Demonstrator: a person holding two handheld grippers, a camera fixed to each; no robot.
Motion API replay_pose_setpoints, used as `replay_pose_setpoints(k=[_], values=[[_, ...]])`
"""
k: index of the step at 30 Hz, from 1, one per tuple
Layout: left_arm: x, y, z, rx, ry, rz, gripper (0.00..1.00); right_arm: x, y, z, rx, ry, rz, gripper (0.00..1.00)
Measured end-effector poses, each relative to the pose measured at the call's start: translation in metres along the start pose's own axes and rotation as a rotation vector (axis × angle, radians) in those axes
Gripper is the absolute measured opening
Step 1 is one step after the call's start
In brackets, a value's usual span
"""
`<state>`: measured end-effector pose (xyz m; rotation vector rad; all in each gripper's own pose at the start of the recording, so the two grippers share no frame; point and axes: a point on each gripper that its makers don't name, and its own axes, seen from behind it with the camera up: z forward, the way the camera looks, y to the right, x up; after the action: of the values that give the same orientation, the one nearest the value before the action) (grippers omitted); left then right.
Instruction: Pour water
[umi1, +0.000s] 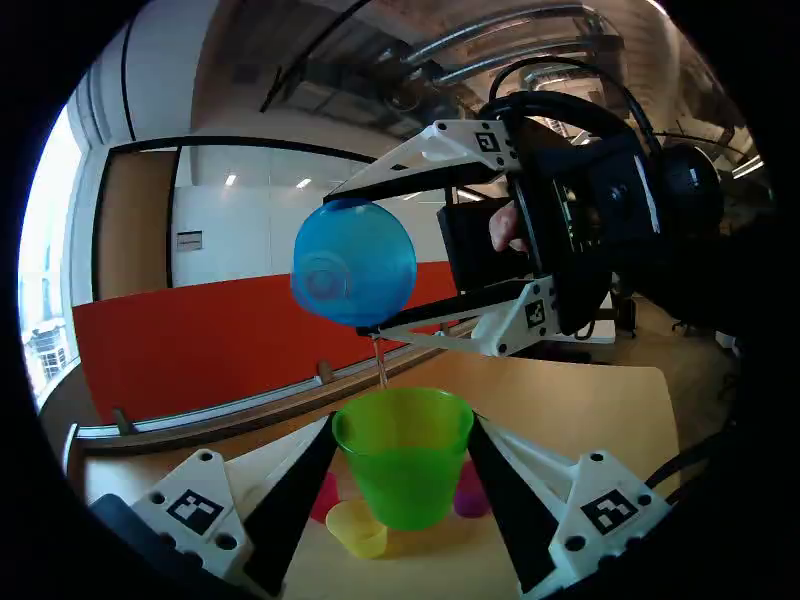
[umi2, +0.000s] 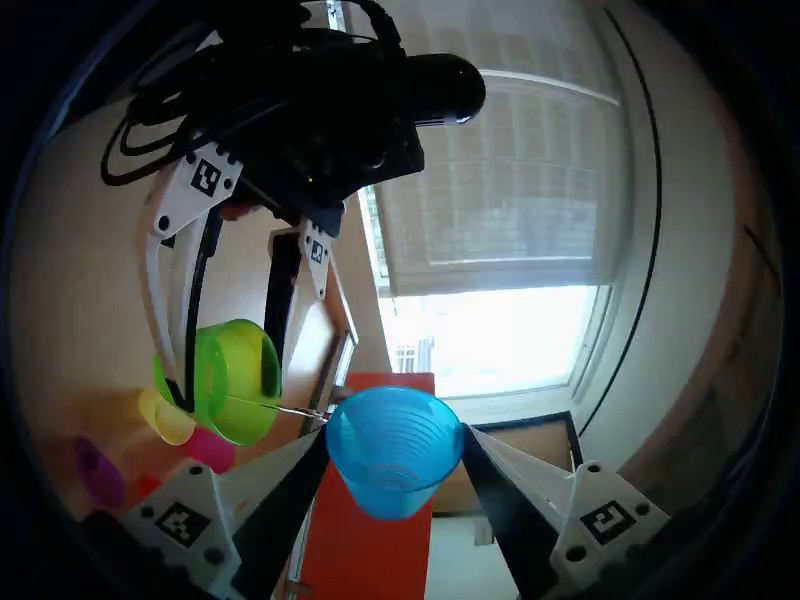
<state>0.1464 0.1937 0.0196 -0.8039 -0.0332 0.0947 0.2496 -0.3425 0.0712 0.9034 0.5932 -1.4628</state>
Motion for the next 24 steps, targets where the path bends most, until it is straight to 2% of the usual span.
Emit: replay_pose_setpoints(k=[24], values=[[0.0042, 0.0003, -0.0002, 0.003, 0.011, 0.003, 0.89, -0.0005, 0.0018, -0.0013, -0.002, -0.002, -0.033, 0.94]])
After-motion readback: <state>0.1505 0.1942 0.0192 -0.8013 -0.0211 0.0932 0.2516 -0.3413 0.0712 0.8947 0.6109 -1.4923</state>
